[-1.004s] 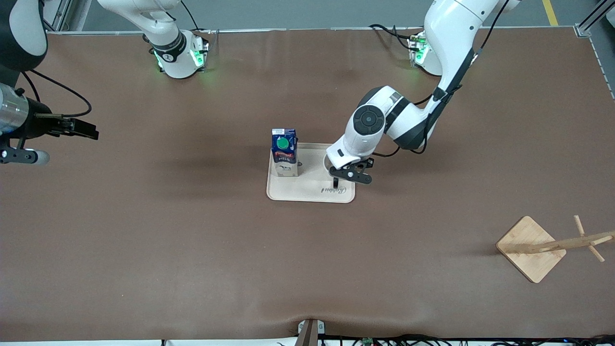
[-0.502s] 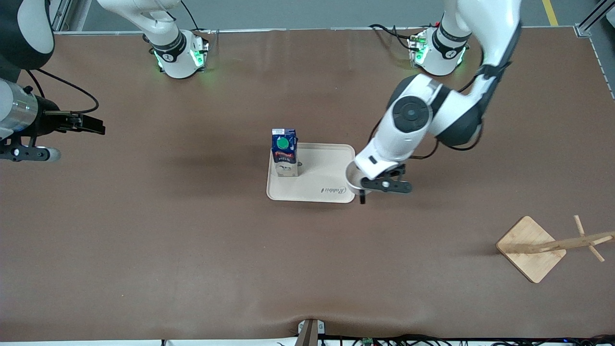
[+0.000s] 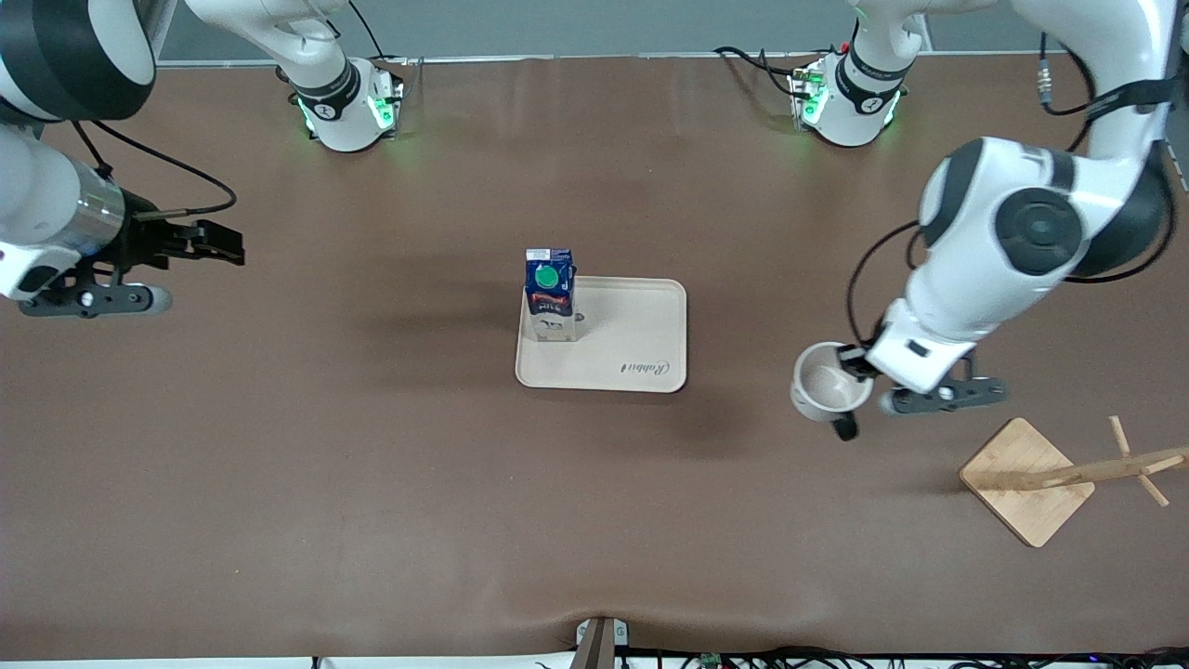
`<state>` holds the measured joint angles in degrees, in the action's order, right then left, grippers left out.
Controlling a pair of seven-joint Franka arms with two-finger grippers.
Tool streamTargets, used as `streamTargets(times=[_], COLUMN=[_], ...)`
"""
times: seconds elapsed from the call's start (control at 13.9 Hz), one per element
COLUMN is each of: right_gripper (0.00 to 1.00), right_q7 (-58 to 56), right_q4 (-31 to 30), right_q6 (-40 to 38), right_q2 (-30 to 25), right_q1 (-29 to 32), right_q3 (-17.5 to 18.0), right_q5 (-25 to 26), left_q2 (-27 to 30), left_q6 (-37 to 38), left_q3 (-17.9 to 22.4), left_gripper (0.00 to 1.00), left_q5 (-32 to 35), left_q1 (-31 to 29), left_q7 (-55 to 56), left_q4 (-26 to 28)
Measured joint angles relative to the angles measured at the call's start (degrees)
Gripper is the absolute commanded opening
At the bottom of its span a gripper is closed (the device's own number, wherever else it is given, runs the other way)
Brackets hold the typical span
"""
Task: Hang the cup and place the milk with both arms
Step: 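Carry the mug to the wooden stand while the right gripper reaches the carton, then hang the mug handle on a stand peg while the right gripper grasps the carton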
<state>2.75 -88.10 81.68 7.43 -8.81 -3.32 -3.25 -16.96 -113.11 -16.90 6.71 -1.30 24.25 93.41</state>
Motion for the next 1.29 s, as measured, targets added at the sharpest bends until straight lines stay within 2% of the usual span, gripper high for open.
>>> streamTargets(times=[0.36,0.65,1.0,1.29], right_gripper=[1.00,1.00,1.00,1.00], right_q7=[2.3,2.7,4.3,17.0], right_q4=[0.6,0.6,0.6,0.6], right_q6=[0.3,3.3,10.8,15.7], right_q2=[2.9,4.6,7.4,9.8], right_q1=[-4.4,-8.5,-16.4,-22.5], right_q3=[0.1,0.2,0.3,0.4], right_q5=[-3.8,-7.6,-7.9,-8.1], left_q2=[2.6,2.7,2.7,2.4], left_q6=[0.6,0.6,0.7,0.6], left_q3=[0.0,0.1,0.1,0.1], left_gripper=[0.00,0.00,0.00,0.00], left_q5=[0.0,-1.6,-1.7,-3.0], left_q1=[-9.4,-16.6,-19.3,-20.7], left_q7=[-9.9,-19.8,-20.8,-20.8], left_q4=[-0.9,-5.2,-6.8,-6.8])
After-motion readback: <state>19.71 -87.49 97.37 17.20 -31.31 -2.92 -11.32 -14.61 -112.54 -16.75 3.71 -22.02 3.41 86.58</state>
